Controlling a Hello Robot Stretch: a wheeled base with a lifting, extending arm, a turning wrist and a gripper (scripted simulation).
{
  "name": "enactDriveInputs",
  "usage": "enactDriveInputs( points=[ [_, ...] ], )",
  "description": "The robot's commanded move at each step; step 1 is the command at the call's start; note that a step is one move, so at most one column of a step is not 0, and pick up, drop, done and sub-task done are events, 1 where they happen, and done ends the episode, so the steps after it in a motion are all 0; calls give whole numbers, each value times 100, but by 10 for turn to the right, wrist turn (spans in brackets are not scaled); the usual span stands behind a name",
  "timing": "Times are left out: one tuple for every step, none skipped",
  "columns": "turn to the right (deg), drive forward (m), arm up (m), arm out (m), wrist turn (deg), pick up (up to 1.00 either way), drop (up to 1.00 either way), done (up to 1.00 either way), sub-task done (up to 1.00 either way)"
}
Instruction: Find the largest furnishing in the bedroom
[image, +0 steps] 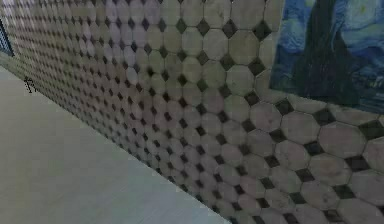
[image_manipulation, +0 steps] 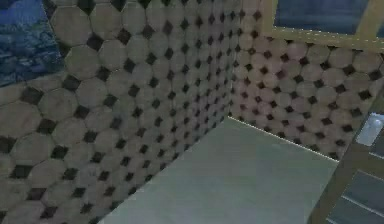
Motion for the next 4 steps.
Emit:
enactDriveInputs(
  points=[
    [450,0,0,0,0,0,0,0,0],
    [390,0,0,0,0,0,0,0,0],
    [0,20,0,0,0,0,0,0,0],
    [-450,0,0,0,0,0,0,0,0]
  ],
)
